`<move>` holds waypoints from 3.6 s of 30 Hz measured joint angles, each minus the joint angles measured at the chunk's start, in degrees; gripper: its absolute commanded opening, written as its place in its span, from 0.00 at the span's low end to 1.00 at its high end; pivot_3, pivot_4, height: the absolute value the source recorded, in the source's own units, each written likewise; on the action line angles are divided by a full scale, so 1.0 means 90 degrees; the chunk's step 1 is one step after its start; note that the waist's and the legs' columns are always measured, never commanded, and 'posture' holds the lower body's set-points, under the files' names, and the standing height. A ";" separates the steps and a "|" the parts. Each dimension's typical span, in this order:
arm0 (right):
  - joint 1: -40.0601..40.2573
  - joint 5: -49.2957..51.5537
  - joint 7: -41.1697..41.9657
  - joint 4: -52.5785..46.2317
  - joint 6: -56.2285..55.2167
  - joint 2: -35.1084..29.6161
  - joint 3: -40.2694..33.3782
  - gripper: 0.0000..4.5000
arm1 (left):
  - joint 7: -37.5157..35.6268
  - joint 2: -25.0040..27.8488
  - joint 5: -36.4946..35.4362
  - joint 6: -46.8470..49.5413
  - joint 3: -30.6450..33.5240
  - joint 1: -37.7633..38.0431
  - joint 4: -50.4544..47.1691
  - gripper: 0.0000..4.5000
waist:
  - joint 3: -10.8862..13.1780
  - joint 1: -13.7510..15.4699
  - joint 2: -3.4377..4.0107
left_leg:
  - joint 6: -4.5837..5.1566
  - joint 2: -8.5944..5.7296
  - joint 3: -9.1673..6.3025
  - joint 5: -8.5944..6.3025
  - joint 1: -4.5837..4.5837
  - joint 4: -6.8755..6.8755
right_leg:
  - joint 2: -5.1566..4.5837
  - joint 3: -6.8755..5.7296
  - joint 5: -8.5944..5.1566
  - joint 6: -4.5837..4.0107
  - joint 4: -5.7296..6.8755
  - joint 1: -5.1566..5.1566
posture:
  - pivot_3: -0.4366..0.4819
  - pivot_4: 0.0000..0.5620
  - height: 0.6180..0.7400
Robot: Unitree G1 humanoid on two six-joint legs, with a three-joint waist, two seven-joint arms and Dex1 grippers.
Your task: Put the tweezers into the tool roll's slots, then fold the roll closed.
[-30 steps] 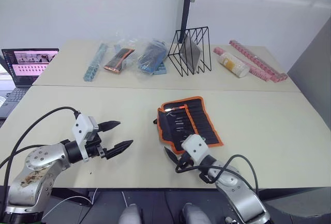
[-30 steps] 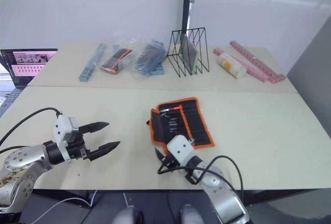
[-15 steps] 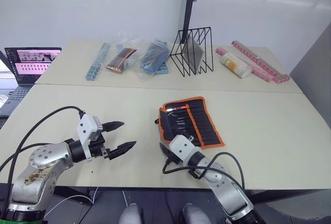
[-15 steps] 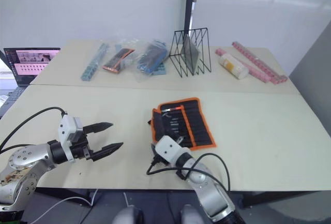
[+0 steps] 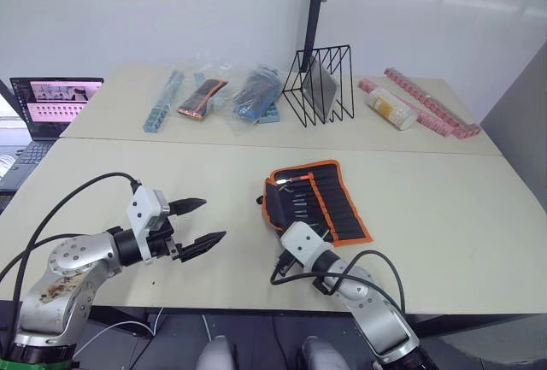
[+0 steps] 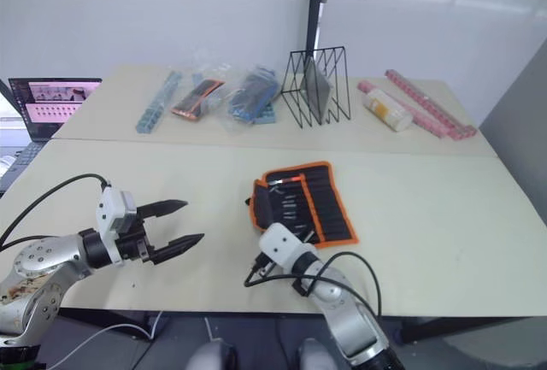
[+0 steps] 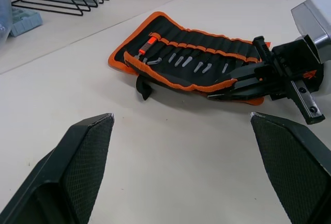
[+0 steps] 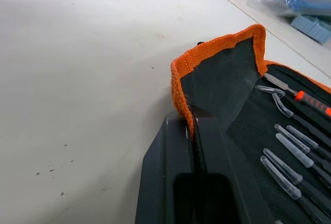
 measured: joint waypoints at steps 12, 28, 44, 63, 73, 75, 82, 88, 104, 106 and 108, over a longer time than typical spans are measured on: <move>0.0490 0.1612 0.2658 -0.0360 -0.1199 -0.1944 -0.0443 0.01 | -0.2421 0.0245 0.1396 -0.2668 -0.1707 -0.2145 0.2638 1.00 | 0.0008 0.0035 0.0015 | 0.0003 -0.0001 -0.0050 -0.0001 -0.0037 0.0047 | 0.0005 -0.0060 0.0000 -0.0001 0.0002 0.0011 | 0.48 0.27 0.57; 0.0836 0.1507 0.2722 -0.0692 -0.1274 -0.2099 -0.0560 0.00 | -0.3986 -0.1651 0.2679 -0.7175 -0.2928 -0.5293 0.7534 0.94 | 0.0009 0.0149 0.0016 | 0.0013 -0.0007 -0.0093 -0.0005 -0.0088 0.0097 | 0.0006 -0.0088 0.0002 0.0003 0.0003 0.0009 | 0.48 0.27 0.57; 0.0956 0.1392 0.2407 -0.0850 -0.1055 -0.2056 -0.0615 0.00 | -0.4081 -0.1614 0.2679 -0.7741 -0.3341 -0.5177 0.7770 0.01 | 0.0010 0.0145 0.0017 | 0.0013 -0.0008 -0.0103 -0.0004 -0.0089 0.0102 | 0.0007 -0.0091 0.0002 0.0004 0.0007 0.0012 | 0.48 0.27 0.57; 0.0432 0.1483 0.2718 -0.0582 -0.1097 -0.2122 -0.0648 0.00 | -0.3106 -0.0016 0.2230 -0.5128 -0.2937 -0.2400 0.3464 0.01 | 0.0004 0.0123 0.0040 | 0.0032 0.0115 0.0084 -0.0028 -0.0036 0.0122 | 0.0032 -0.0084 0.0017 -0.0024 0.0009 -0.0005 | 0.48 0.27 0.57; -0.1082 0.1525 0.3855 0.0836 -0.2123 -0.2470 -0.0378 0.00 | -0.1568 0.0486 0.1842 -0.2182 -0.2458 -0.0740 0.0681 0.01 | 0.0008 0.0136 0.0045 | 0.0032 0.0115 0.0084 -0.0028 -0.0031 0.0122 | 0.0032 -0.0084 0.0017 -0.0023 0.0009 -0.0001 | 0.48 0.27 0.57; -0.1471 0.1523 0.4058 0.1242 -0.2350 -0.2477 -0.0375 0.00 | -0.1185 0.0451 0.1664 -0.1434 -0.2429 -0.0646 0.0290 0.01 | 0.0008 0.0153 0.0044 | 0.0032 0.0115 0.0079 -0.0028 -0.0030 0.0122 | 0.0032 -0.0088 0.0017 -0.0023 0.0010 0.0001 | 0.48 0.27 0.57; -0.1990 0.1518 0.4265 0.2242 -0.2737 -0.2490 -0.0399 0.00 | -0.0212 0.0011 0.1501 0.0327 -0.2529 -0.1033 -0.0104 0.01 | 0.0010 0.0194 0.0048 | 0.0031 0.0110 0.0074 -0.0028 -0.0032 0.0123 | 0.0032 -0.0088 0.0017 -0.0024 0.0011 0.0002 | 0.48 0.27 0.57; -0.1991 0.1663 0.4307 0.2381 -0.2644 -0.2811 -0.0707 0.00 | -0.0243 -0.0475 0.1387 0.0705 -0.2800 -0.2003 0.0511 0.01 | 0.0010 0.0186 0.0049 | 0.0031 0.0105 0.0072 -0.0028 -0.0034 0.0125 | 0.0030 -0.0085 0.0018 -0.0024 0.0013 0.0003 | 0.48 0.27 0.57; -0.1651 0.2120 0.4363 0.2171 -0.1216 -0.3164 -0.1102 0.00 | -0.1359 -0.1337 0.1675 0.0311 -0.3703 -0.3764 0.2947 0.01 | 0.0010 0.0151 0.0051 | 0.0031 0.0101 0.0069 -0.0027 -0.0036 0.0125 | 0.0030 -0.0083 0.0018 -0.0024 0.0012 0.0002 | 0.48 0.27 0.57; -0.1578 0.2161 0.4343 0.2092 -0.1074 -0.3164 -0.1147 0.00 | -0.1369 -0.1357 0.1705 0.0253 -0.3719 -0.3764 0.3009 0.01 | 0.0010 0.0155 0.0052 | 0.0031 0.0100 0.0068 -0.0027 -0.0038 0.0125 | 0.0030 -0.0083 0.0018 -0.0024 0.0011 0.0001 | 0.48 0.27 0.57; -0.1476 0.2222 0.4311 0.1940 -0.0926 -0.3164 -0.1203 0.06 | -0.1367 -0.1365 0.1754 0.0227 -0.3718 -0.3766 0.3022 0.00 | 0.0010 0.0156 0.0052 | 0.0031 0.0099 0.0066 -0.0027 -0.0038 0.0125 | 0.0030 -0.0083 0.0018 -0.0023 0.0011 0.0003 | 0.48 0.27 0.57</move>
